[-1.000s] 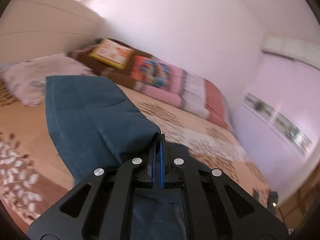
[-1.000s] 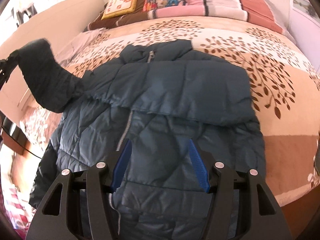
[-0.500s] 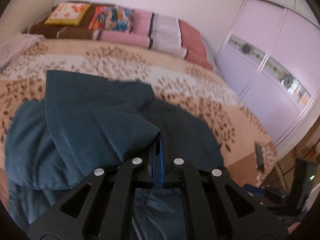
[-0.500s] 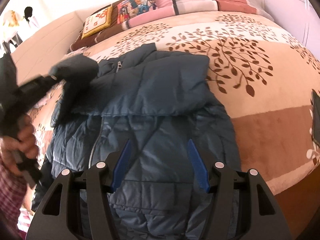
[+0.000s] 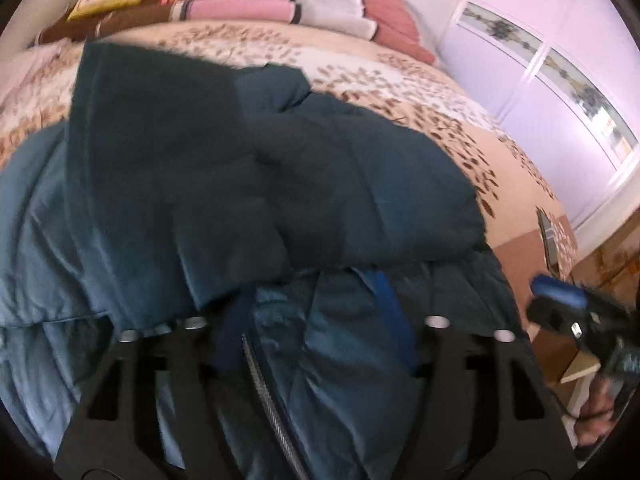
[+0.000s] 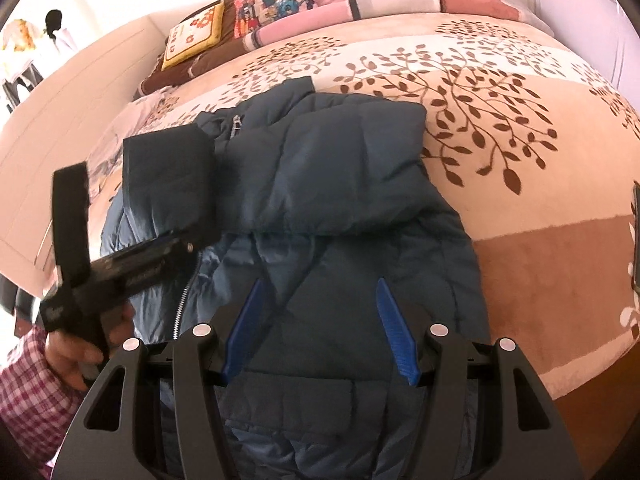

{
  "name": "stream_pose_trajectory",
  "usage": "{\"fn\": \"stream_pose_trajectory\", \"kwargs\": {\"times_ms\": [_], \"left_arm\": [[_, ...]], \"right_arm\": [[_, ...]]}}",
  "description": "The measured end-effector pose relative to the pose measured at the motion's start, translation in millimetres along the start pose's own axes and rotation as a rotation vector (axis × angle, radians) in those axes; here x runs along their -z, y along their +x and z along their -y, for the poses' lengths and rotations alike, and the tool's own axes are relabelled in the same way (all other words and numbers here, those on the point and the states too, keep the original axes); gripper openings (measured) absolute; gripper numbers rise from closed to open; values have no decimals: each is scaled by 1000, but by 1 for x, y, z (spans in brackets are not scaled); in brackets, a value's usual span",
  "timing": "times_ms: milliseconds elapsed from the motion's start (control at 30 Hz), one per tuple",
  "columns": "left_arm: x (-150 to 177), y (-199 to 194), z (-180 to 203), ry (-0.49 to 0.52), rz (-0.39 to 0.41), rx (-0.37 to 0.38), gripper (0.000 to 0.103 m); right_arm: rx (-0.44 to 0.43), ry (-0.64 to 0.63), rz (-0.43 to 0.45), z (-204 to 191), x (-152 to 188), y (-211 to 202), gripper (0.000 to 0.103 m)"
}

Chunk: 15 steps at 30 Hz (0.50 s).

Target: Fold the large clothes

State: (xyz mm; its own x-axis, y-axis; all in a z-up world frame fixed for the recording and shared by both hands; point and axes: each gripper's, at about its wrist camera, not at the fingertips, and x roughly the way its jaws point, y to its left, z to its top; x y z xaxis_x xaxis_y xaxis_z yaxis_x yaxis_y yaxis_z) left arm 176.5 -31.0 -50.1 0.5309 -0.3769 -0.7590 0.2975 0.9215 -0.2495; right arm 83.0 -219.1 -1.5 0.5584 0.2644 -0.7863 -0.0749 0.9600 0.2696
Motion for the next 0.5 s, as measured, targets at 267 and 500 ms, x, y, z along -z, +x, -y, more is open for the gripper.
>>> {"fn": "stream_pose_trajectory", "kwargs": {"times_ms": [267, 500], "left_arm": [[26, -77, -13, 54, 96, -49, 76], [56, -135, -87, -176, 196, -203, 76]], "right_arm": [[-5, -114, 3, -46, -19, 6, 61], [-37, -241, -22, -123, -33, 34, 66]]}}
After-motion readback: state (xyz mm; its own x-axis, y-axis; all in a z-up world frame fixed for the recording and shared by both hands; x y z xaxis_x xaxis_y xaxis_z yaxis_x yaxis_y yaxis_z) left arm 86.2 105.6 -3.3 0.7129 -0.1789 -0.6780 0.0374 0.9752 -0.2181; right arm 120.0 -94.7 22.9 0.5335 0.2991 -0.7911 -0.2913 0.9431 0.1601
